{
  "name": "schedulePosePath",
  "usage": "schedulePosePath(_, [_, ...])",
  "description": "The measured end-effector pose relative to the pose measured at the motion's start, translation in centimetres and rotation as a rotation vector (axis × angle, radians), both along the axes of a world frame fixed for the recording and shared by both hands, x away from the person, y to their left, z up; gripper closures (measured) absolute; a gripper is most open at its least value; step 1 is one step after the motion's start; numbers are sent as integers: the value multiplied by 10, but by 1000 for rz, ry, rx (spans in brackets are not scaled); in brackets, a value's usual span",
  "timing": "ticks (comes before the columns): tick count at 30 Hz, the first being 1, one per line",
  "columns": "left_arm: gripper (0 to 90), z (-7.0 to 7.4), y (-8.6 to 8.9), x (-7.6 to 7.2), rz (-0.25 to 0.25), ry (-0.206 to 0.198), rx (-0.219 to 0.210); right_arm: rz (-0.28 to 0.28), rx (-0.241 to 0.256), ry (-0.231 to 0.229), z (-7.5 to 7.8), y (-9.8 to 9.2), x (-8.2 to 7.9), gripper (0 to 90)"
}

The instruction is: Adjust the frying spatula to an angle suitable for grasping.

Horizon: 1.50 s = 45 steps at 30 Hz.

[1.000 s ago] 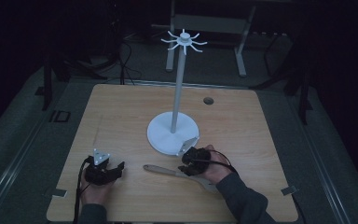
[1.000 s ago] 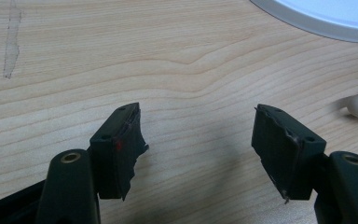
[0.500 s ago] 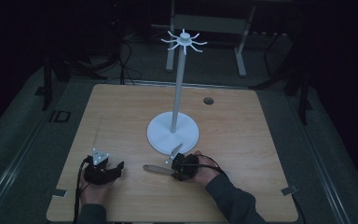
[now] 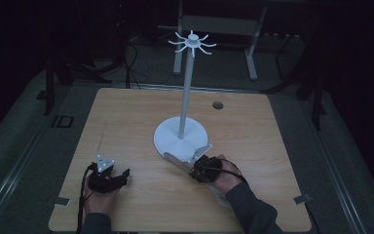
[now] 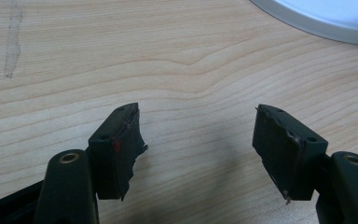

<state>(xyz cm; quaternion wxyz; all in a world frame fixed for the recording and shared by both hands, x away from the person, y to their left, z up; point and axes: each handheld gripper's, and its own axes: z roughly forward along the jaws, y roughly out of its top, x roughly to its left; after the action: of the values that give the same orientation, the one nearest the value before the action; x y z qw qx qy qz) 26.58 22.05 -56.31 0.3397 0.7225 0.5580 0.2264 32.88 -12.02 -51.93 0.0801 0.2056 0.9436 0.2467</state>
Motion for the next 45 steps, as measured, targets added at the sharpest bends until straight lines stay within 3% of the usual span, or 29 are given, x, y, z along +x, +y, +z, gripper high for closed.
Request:
schedulePosePath(5, [328,0,0,0,0,2,1,-142,-8,-3,-2,-22,14,758])
schedulePosePath(10, [328,0,0,0,0,3,0,-203,-41,-5,-8,-25,20,760])
schedulePosePath(18, [328,0,0,0,-2,3,-1,-221,-71,21,-14,-23,25,678])
schedulePosePath(29, [328,0,-1,0,-4,5,2,-243,-34,51,-18,-22,29,747])
schedulePosePath(33, [328,-1,-1,0,-2,4,-2,-251,-29,34,-19,-22,27,753])
schedulePosePath(39, [328,-1,-1,1,-6,9,3,-215,-33,-8,-13,-21,20,755])
schedulePosePath(45, [328,-2,-2,2,-5,11,2,-228,19,-36,-4,-25,17,755])
